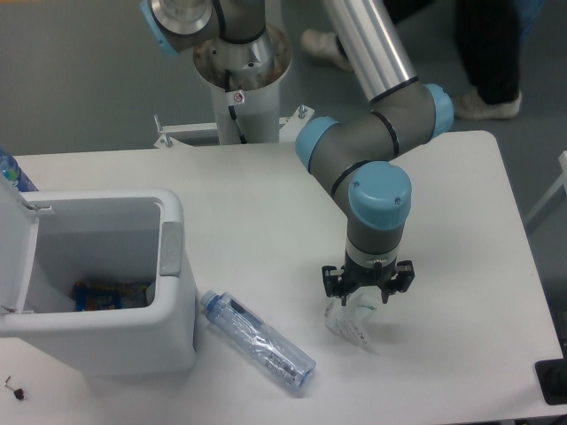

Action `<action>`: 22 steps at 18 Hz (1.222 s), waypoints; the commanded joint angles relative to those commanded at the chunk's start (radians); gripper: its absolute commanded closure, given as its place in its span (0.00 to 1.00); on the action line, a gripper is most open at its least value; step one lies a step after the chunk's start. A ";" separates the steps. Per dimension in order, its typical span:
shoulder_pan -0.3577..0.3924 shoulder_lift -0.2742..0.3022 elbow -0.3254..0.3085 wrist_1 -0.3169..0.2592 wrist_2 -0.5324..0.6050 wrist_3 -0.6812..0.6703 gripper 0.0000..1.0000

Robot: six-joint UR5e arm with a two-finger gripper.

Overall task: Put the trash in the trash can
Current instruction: 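Close the gripper on the plastic bag and lift it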

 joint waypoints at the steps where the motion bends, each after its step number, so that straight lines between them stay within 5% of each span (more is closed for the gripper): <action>1: 0.000 0.000 0.000 0.000 0.000 0.002 0.81; 7: 0.000 0.002 0.000 0.002 0.000 -0.003 1.00; 14: -0.015 0.037 0.037 0.020 -0.029 -0.029 1.00; 18: -0.037 0.058 0.115 0.020 -0.109 -0.164 1.00; 22: -0.037 0.152 0.144 0.020 -0.213 -0.314 1.00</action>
